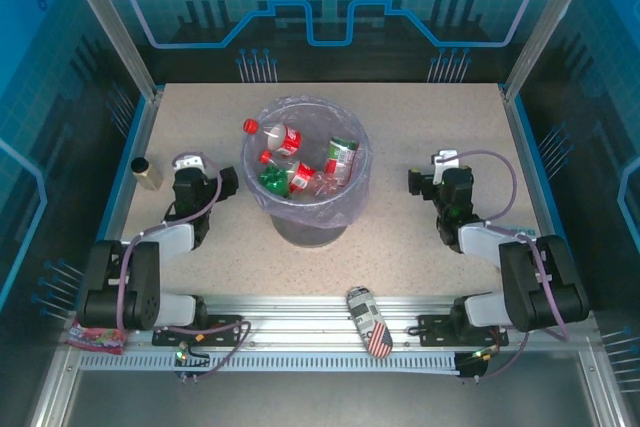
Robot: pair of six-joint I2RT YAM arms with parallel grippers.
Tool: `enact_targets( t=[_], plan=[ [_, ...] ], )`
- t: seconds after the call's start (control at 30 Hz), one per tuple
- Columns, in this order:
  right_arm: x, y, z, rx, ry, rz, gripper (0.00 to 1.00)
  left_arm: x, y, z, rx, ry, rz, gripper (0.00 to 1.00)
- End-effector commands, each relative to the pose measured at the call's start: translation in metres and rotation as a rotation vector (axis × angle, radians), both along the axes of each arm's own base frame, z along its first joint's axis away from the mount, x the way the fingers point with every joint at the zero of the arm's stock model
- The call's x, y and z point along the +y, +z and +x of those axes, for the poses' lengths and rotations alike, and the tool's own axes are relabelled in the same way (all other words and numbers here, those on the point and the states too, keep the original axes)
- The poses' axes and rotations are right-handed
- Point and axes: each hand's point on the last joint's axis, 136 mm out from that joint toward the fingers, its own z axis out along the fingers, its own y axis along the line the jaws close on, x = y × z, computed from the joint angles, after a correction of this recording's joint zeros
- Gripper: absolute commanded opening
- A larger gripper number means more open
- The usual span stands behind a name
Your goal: Put the plastic bottles in the bin
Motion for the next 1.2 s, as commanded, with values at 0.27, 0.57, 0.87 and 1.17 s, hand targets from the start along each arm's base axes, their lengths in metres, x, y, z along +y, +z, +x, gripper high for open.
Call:
enact_targets(
  t=[0.27, 0.57, 0.87, 1.17],
  plan=[
    [0.001, -0.006, 0.009, -0.134, 0.015, -0.045, 1.00, -0.007, 0.013, 0.024, -0.101, -0.073, 0.110, 0.99],
    [-0.001, -0.008, 0.011, -0.109, -0.005, -0.046, 1.00, -0.025, 0.003, 0.023, -0.142, -0.129, 0.175, 0.99],
    [-0.003, -0.010, 0.014, -0.086, -0.006, -0.034, 1.00, -0.025, 0.003, 0.024, -0.144, -0.130, 0.174, 0.99],
    [-0.003, -0.010, 0.015, -0.082, -0.004, -0.027, 1.00, -0.025, 0.003, 0.024, -0.144, -0.130, 0.174, 0.99]
  ],
)
